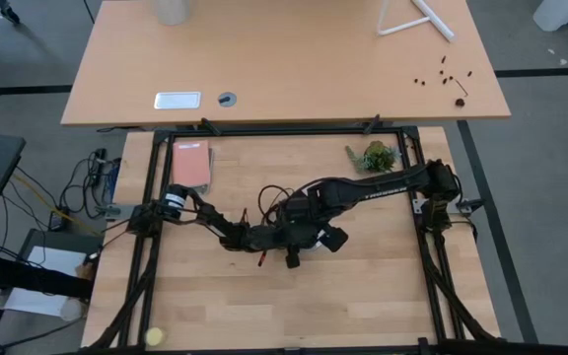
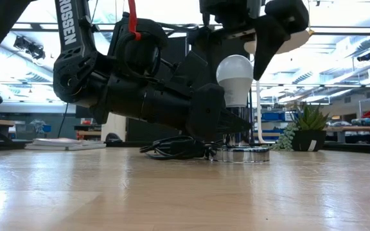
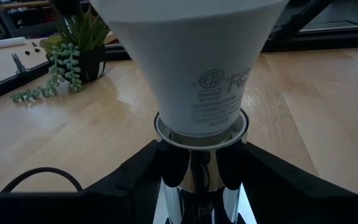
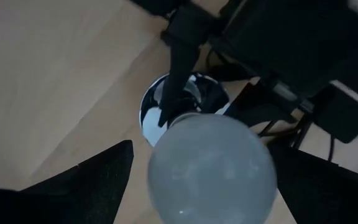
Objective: Screw lightbulb
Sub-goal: Insert the lightbulb into the lamp
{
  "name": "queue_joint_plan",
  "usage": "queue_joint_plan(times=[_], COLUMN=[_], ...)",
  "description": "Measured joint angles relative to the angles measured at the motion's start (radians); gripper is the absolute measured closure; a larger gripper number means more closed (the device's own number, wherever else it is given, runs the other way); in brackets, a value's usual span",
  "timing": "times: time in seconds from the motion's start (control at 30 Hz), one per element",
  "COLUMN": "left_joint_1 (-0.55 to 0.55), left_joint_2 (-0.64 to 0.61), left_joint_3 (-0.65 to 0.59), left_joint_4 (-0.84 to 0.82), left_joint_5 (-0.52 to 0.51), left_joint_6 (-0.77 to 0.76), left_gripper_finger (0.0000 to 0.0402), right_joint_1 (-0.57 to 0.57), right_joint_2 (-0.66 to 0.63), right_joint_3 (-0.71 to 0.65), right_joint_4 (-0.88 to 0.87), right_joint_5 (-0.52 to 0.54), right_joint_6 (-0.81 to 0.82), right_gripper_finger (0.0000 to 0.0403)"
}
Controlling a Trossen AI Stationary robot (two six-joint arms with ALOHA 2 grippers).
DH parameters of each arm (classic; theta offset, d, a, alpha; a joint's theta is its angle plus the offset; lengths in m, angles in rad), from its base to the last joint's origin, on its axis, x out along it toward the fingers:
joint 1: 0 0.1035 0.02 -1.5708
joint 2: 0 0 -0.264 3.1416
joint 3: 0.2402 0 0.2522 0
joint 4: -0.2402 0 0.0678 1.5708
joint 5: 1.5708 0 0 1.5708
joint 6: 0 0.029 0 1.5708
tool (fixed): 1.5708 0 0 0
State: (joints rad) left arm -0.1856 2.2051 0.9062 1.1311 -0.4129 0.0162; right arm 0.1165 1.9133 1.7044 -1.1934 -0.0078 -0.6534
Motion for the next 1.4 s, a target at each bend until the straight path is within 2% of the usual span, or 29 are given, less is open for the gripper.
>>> queue_joint_plan(times=[0.27,1.27,1.4], left_joint_1=[0.000,0.000,-0.001], left_joint_2=[0.000,0.000,0.000], left_joint_3=[0.000,0.000,0.000], left_joint_4=[0.000,0.000,0.000], left_joint_5=[0.004,0.003,0.003], left_joint_6=[-0.001,-0.004,-0.004], left_gripper_finger=[0.0198,0.0198,0.0198], right_joint_1=[-0.018,-0.027,-0.027], right_joint_2=[0.000,0.000,0.000], right_joint_3=[-0.057,-0.135,-0.137], right_joint_4=[0.080,0.108,0.112], right_joint_5=[0.004,-0.013,-0.015], right_joint_6=[-0.076,-0.033,-0.006], right_gripper_finger=[0.0028,0.0031,0.0049])
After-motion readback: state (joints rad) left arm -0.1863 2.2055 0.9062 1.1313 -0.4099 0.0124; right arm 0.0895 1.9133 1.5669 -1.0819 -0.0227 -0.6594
